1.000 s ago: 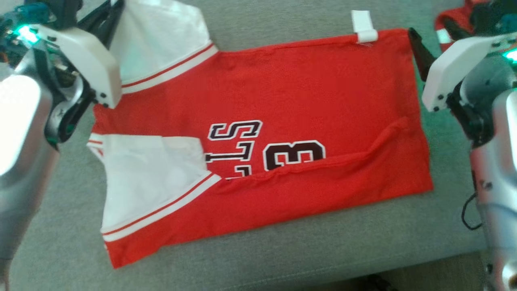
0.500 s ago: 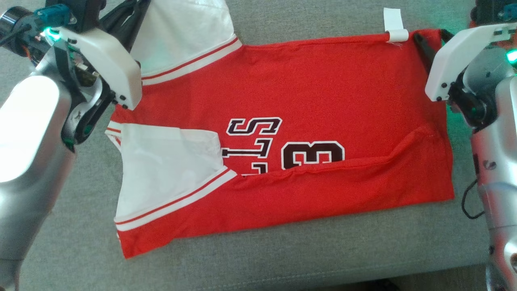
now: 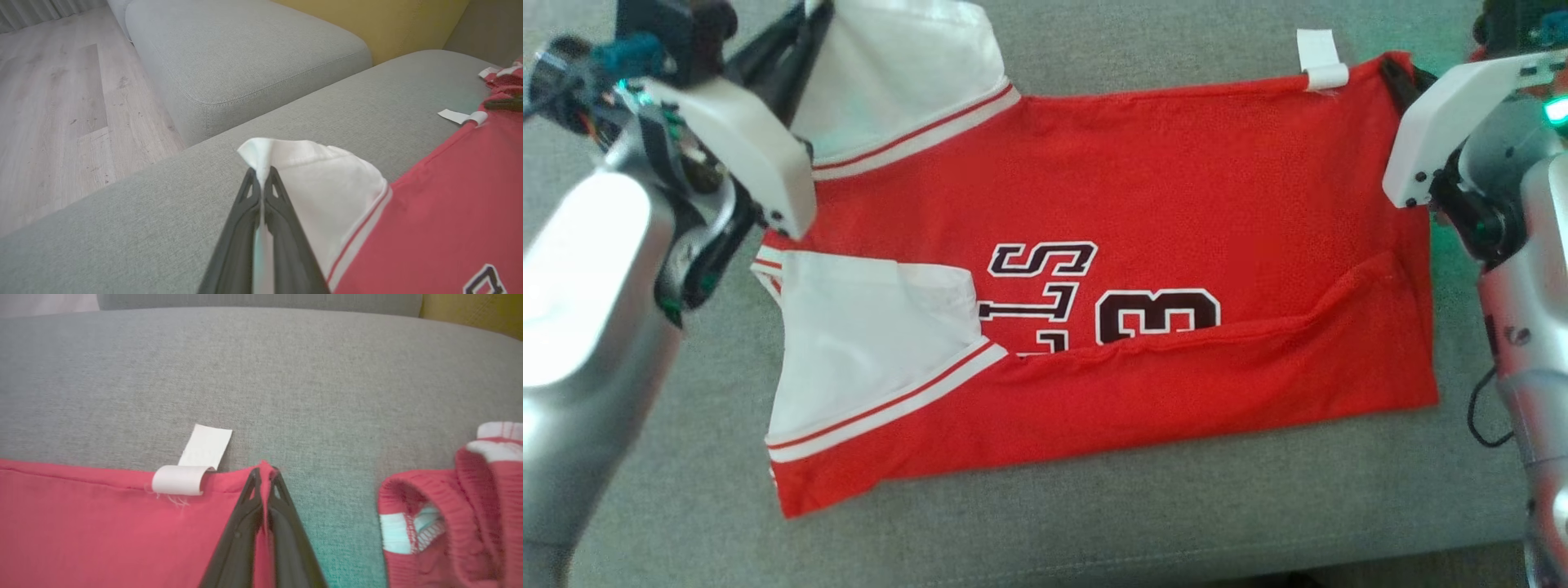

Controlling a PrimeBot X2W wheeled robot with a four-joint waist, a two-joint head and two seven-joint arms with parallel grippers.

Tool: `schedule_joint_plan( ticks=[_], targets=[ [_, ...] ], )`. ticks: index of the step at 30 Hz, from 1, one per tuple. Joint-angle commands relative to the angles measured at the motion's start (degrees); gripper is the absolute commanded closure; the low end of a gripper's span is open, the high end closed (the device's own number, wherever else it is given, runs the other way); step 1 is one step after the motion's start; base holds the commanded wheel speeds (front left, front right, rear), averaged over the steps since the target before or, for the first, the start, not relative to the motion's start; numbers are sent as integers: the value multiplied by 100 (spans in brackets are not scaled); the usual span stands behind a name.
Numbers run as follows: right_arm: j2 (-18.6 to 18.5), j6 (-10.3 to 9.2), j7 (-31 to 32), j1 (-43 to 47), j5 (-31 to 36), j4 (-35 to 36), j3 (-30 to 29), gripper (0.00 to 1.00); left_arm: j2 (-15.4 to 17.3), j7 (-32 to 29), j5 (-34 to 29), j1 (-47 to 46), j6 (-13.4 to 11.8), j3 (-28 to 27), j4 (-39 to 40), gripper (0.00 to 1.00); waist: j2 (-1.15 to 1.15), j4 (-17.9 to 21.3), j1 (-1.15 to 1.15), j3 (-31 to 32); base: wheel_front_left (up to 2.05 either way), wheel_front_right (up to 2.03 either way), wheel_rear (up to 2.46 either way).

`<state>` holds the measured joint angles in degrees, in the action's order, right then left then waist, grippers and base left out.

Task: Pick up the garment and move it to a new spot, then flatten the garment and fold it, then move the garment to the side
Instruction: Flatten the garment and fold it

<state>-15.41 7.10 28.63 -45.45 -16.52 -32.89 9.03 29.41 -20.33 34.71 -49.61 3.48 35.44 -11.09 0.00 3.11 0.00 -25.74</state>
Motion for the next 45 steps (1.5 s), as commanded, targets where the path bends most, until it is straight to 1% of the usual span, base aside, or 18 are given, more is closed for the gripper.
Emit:
schedule_joint_plan(
  ticks=[1, 4, 11, 14, 15, 18, 21, 25, 32, 33, 35, 36, 37, 38, 39, 40, 45],
  targets=[
    [-74, 39, -148, -23, -76, 179, 111, 100, 228, 76, 37, -6, -60, -268, 245, 100, 0, -22, 0, 90, 0, 0, 0],
    [-123, 39, -325, 135, -187, 210, 209, 100, 264, 206, 107, 237, -116, -310, 432, 100, 0, -57, 0, 233, 0, 0, 0],
    [-336, 39, -745, 732, -389, 320, 330, 100, 363, 583, 237, 1193, -389, -355, 1000, 100, 0, -198, 0, 712, 0, 0, 0],
    [-380, 39, -873, 1030, -457, 399, 324, 100, 379, 812, 266, 1694, -547, -358, 1260, 100, 0, -256, 0, 945, 0, 0, 0],
    [-380, 39, -873, 1030, -457, 399, 324, 100, 379, 812, 266, 1694, -547, -358, 1260, 100, 0, -256, 0, 945, 0, 0, 0],
    [-415, 39, -967, 1329, -495, 493, 276, 100, 380, 1078, 230, 2191, -697, -316, 1469, 100, 0, -316, 0, 1156, 0, 0, 0],
    [-431, 39, -1056, 1647, -503, 647, 208, 100, 322, 1327, 239, 2691, -827, -241, 1588, 100, 0, -369, 0, 1343, 0, 0, 0],
    [-419, 39, -1126, 2095, -411, 937, 156, 100, 229, 1625, 274, 3253, -967, -158, 1524, 100, 0, -389, 0, 1526, 0, 0, 0],
    [-306, 39, -1184, 2740, -167, 1397, 96, 100, -11, 2069, 328, 3681, -1034, -73, 947, 100, 0, -351, 0, 1722, 0, 0, 0],
    [-291, 39, -1195, 2807, -127, 1451, 97, 85, -37, 2131, 322, 3699, -1023, -61, 848, 100, 0, -339, 0, 1735, 0, 0, 0],
    [-253, 39, -1231, 2931, -69, 1548, 73, 40, -115, 2250, 361, 3741, -1025, -75, 660, 100, 0, -316, 0, 1754, 0, 0, 0],
    [-239, 39, -1262, 2993, -31, 1601, 72, 14, -141, 2301, 371, 3761, -1016, -72, 587, 100, 0, -307, 0, 1763, 0, 0, 0],
    [-239, 39, -1282, 3064, 15, 1650, 78, 0, -167, 2363, 382, 3781, -1020, -83, 518, 76, 0, -301, 0, 1773, 0, 0, 0],
    [-236, 39, -1323, 3133, 50, 1710, 73, 0, -193, 2420, 402, 3806, -1025, -99, 447, 55, 0, -296, 0, 1781, 0, 0, 0],
    [-222, 39, -1367, 3209, 77, 1777, 64, 0, -211, 2470, 416, 3832, -1028, -109, 381, 19, 0, -293, 0, 1790, 0, 0, 0],
    [-201, 39, -1394, 3299, 98, 1847, 51, 0, -231, 2521, 432, 3860, -1033, -121, 322, 0, 0, -293, 0, 1805, 0, 0, 0],
    [-158, 39, -1510, 3817, 236, 2219, -116, 0, -342, 2802, 550, 4052, -1117, -233, 159, 0, 0, -284, 0, 1881, 0, 0, 0]
  ],
)
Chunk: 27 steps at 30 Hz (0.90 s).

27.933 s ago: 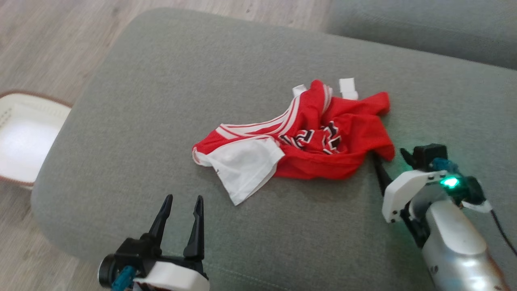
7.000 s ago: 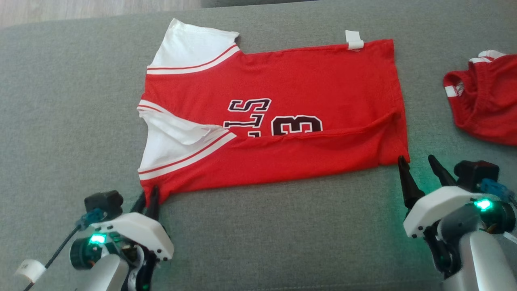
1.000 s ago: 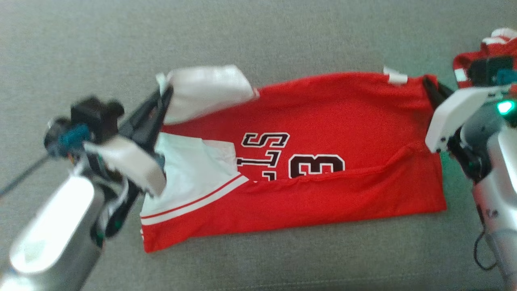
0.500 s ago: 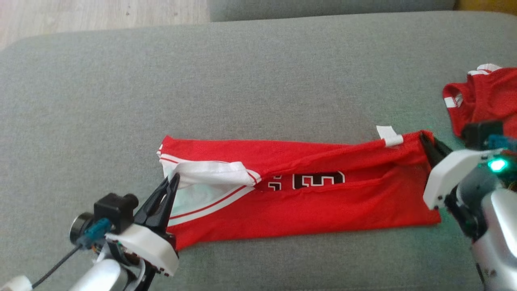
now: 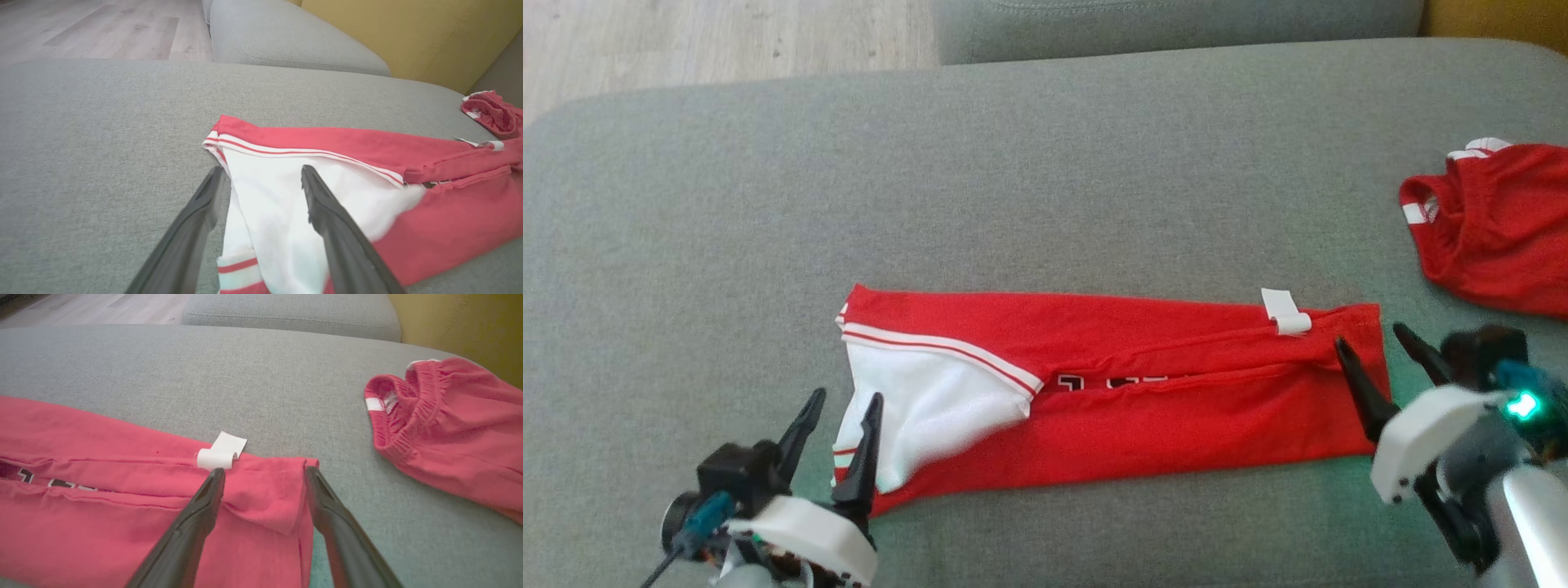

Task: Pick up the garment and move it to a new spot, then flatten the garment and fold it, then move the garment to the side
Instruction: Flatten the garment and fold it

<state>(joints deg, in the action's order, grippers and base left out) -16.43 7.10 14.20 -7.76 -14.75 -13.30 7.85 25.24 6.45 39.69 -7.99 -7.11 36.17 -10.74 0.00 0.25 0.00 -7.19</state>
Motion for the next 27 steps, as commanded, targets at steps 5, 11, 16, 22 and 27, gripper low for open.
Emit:
schedule_joint_plan(
  ticks=[5, 11, 16, 22, 27],
  targets=[
    [53, 39, 81, 641, 220, 714, -290, 0, 61, 370, 66, 109, -291, -450, 192, 0, 0, -5, 0, 118, 0, 0, 0],
    [354, 39, 185, 1076, 280, 1279, -814, 0, 108, 542, 4, 355, -667, -638, 501, 0, 0, -46, 0, 213, 0, 0, 0],
    [559, 39, 302, 1093, 392, 1441, -1088, 0, 98, 606, -58, 461, -855, -695, 720, 0, 0, -131, 0, 248, 0, 0, 0],
    [869, 39, 385, 690, 550, 1041, -1621, 0, 89, 653, -149, 565, -1098, -748, 1107, 0, 0, -412, 0, 224, 0, 0, 0],
    [877, 39, 351, 311, 657, 327, -1936, 0, 134, 640, -202, 628, -1232, -769, 1355, 0, 0, -667, 0, 182, 0, 0, 0]
  ],
)
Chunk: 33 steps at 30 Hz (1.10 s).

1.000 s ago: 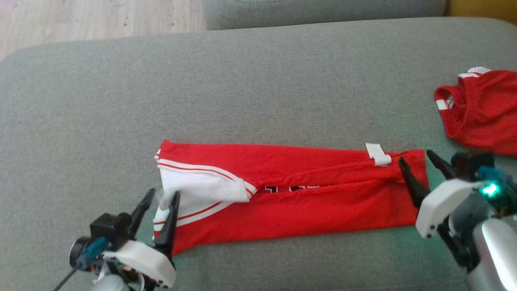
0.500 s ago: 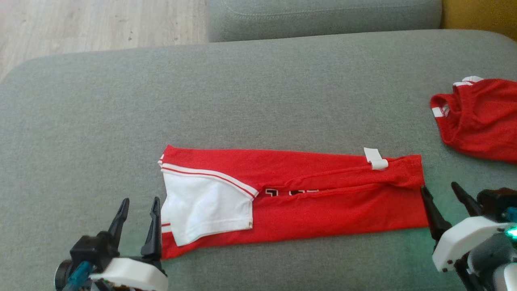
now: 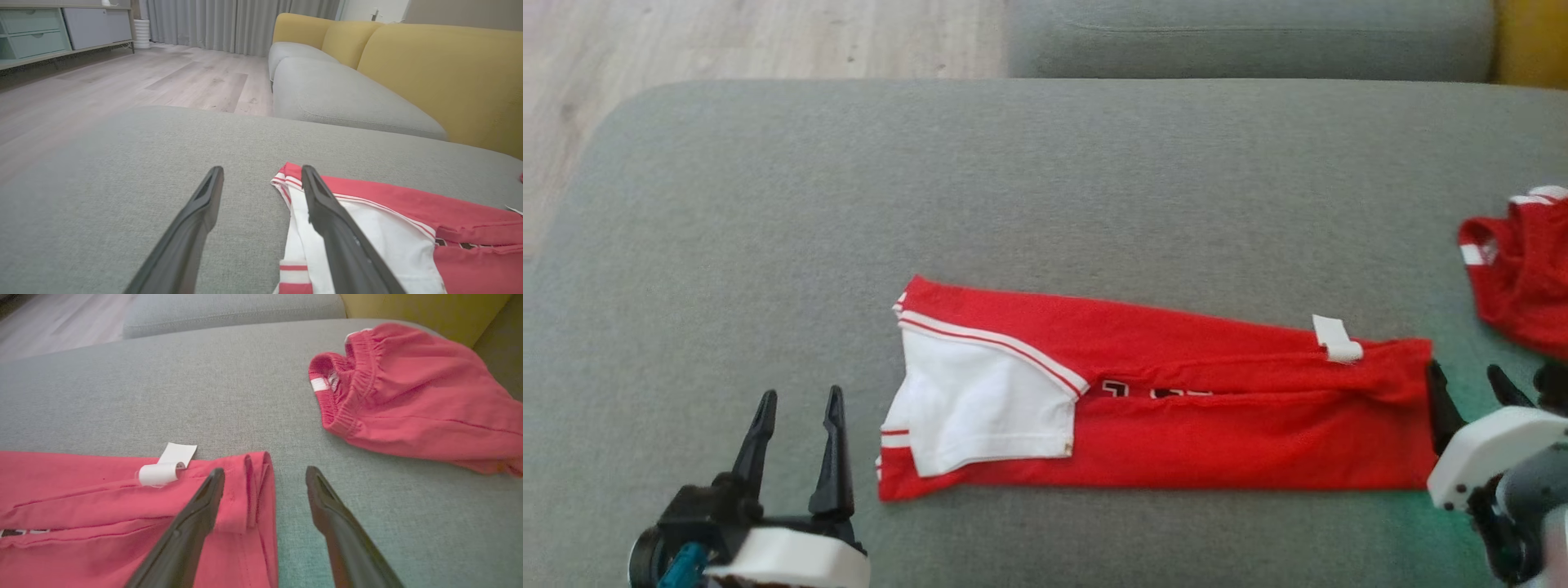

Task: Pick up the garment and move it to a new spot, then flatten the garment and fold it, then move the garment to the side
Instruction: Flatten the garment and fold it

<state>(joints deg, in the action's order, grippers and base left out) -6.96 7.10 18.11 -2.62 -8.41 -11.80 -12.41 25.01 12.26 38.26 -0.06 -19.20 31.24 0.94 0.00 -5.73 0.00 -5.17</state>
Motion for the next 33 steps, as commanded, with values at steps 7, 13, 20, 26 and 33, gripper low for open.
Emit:
schedule_joint_plan(
  ticks=[7, 13, 20, 26, 33],
  targets=[
    [-97, 39, 75, -487, 165, -850, -160, 0, 232, 2, -102, -99, -137, -273, 406, 0, 0, -357, 0, -46, 0, 0, 0],
    [-41, 39, 238, -473, 90, -1335, -202, 0, 268, -41, -125, -98, -198, -268, 514, 0, 0, -453, 0, -40, 0, 0, 0],
    [11, 39, 409, -517, -161, -1493, 38, 87, 311, -67, -147, -81, -253, -264, 593, 0, 0, -335, 0, -24, 0, 0, 0],
    [-125, 39, 270, -808, -252, -1462, 43, 100, 314, -92, -154, -78, -278, -236, 617, 0, 0, -114, 0, -1, 0, 0, 0],
    [-612, 39, 506, -705, -350, -781, -171, 100, 283, -87, -139, -61, -299, -214, 600, 0, 0, 101, 0, 61, 0, 0, 0]
  ],
)
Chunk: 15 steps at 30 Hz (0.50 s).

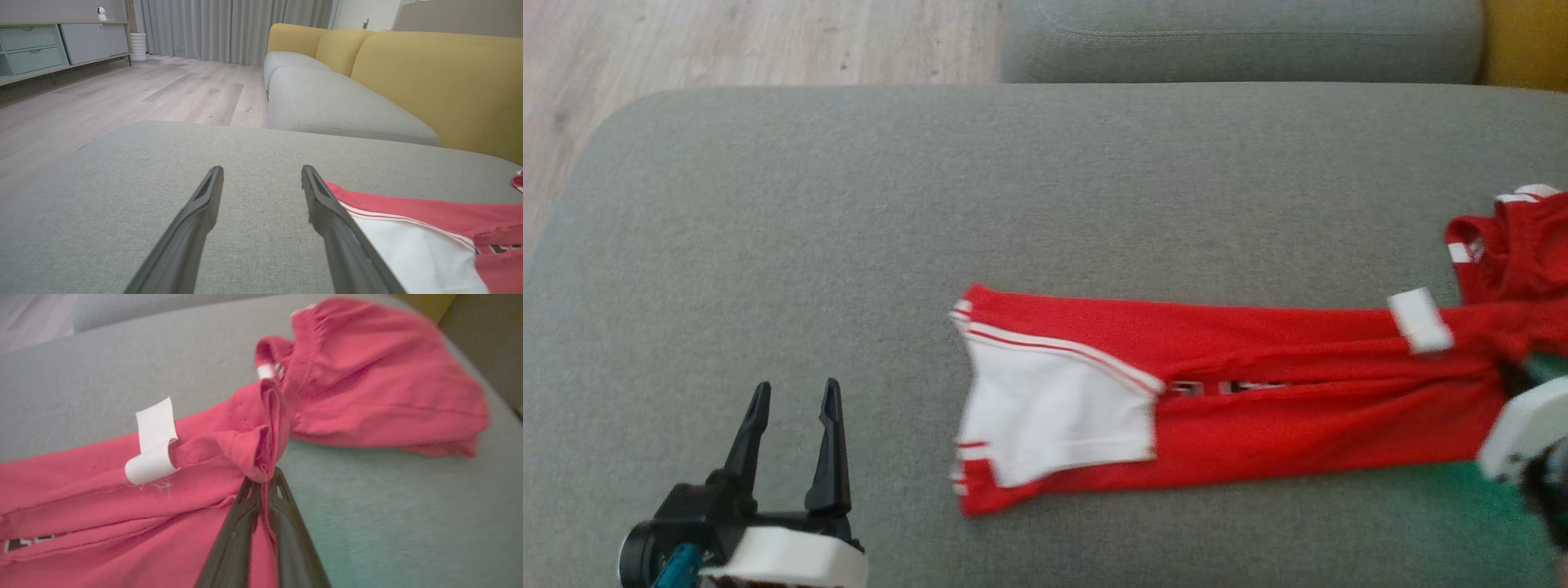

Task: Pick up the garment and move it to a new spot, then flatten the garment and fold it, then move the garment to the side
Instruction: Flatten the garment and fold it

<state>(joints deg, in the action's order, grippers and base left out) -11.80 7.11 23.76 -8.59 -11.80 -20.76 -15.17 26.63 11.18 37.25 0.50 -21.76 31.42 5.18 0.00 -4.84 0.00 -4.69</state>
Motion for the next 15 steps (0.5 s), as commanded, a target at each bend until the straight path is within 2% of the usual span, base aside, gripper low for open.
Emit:
schedule_joint_plan(
  ticks=[1, 6, 11, 15],
  targets=[
    [-196, 37, 18, -65, -30, 267, 35, 100, 114, 26, -31, -110, -39, -227, 170, 0, 0, 45, 0, 27, 0, 0, 0],
    [-298, 37, 514, 217, -141, 1064, -341, 100, 76, 51, -16, -93, -20, -188, 120, 0, 0, 219, 0, 105, 0, 0, 0],
    [22, 37, 784, 281, -274, 1651, -271, 100, 67, 55, -3, -112, -9, -177, 77, 0, 0, 298, 0, 175, 0, 0, 0],
    [336, 37, 882, 381, -425, 2154, 98, 100, 76, 55, 7, -126, 5, -172, 57, 0, 0, 284, 0, 223, 0, 0, 0]
  ],
)
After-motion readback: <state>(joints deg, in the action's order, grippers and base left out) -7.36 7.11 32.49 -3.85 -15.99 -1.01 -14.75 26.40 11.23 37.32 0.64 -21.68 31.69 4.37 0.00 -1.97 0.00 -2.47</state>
